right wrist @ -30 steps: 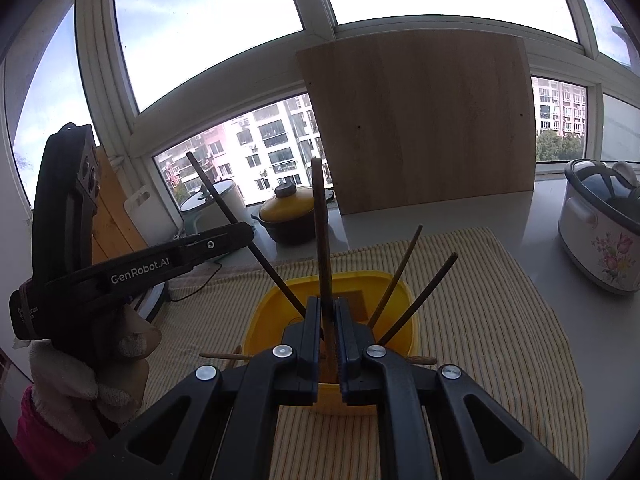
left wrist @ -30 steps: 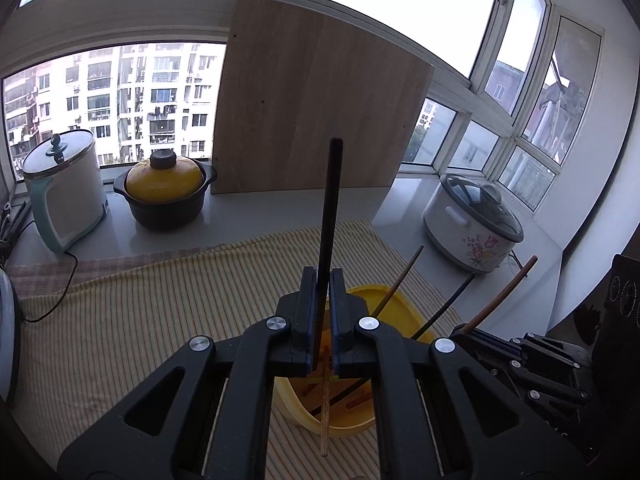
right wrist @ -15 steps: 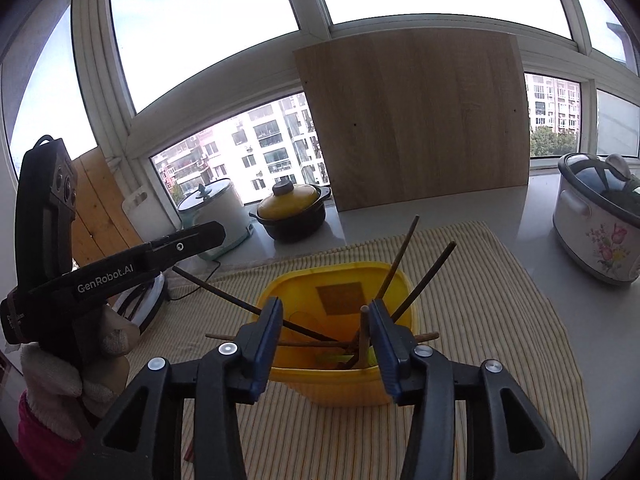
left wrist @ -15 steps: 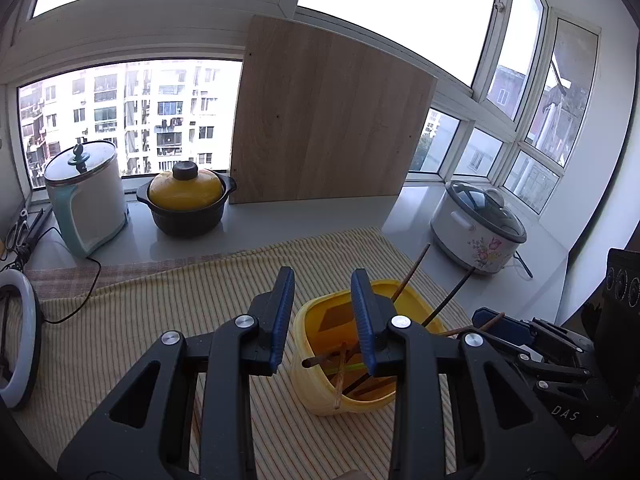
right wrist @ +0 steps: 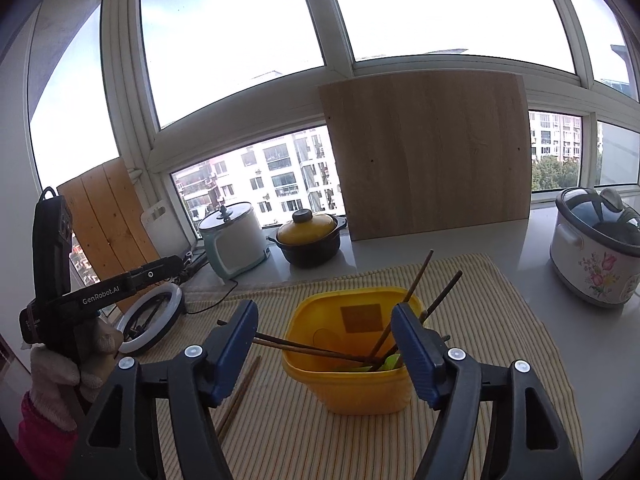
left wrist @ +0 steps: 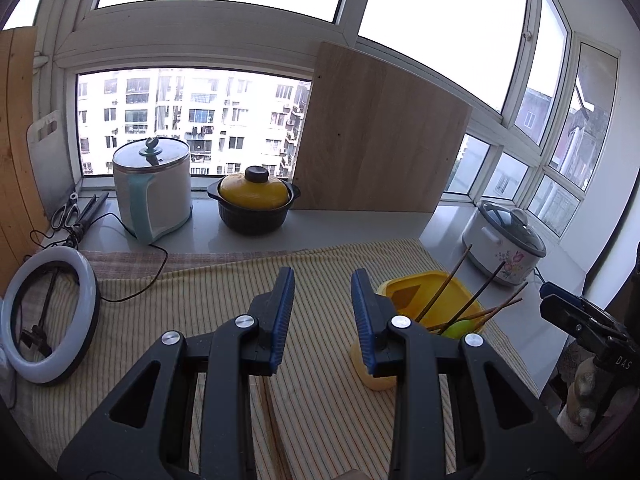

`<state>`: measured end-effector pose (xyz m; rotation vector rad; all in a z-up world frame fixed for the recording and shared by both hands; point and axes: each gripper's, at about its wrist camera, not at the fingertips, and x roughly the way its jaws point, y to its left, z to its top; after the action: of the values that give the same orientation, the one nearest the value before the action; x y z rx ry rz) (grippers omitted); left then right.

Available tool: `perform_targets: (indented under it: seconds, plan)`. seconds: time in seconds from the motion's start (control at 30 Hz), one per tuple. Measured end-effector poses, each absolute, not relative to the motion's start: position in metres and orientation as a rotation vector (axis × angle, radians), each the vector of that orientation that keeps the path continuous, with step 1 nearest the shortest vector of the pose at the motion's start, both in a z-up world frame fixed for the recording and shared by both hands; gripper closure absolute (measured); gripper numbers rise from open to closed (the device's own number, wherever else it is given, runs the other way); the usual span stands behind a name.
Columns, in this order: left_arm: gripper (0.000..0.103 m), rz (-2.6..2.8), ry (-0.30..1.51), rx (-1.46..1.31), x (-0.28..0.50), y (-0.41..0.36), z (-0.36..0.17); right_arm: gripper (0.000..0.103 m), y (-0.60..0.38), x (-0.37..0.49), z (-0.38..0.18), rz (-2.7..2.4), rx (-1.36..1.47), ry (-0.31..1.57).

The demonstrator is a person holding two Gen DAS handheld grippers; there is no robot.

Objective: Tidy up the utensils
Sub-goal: 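Move both tools back over the last two wooden chopsticks on the cloth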

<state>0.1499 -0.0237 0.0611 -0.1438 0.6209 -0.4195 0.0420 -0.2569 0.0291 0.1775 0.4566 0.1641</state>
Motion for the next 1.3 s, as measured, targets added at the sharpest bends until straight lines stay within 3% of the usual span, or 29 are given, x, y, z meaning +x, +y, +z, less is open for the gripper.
perform_targets:
  seconds: [0.3,0.63,0.97,1.3]
  plan:
    - [0.074,-0.354,0.763,-0.161,0.141,0.01,-0.002,0.029,-0.23,0.017,0.021,0.226,0.134,0.451]
    - [0.074,-0.368,0.957,-0.101,0.136,0.0,-0.077,0.029,-0.19,0.02,-0.048,0.266,0.098,0.627]
    - [0.074,-0.363,1.071,-0.008,0.147,-0.018,-0.119,0.049,-0.192,0.029,-0.106,0.25,0.165,0.784]
    - [0.074,-0.348,1.079,0.055,0.152,-0.029,-0.127,0.055,-0.189,0.035,-0.128,0.256,0.17,0.852]
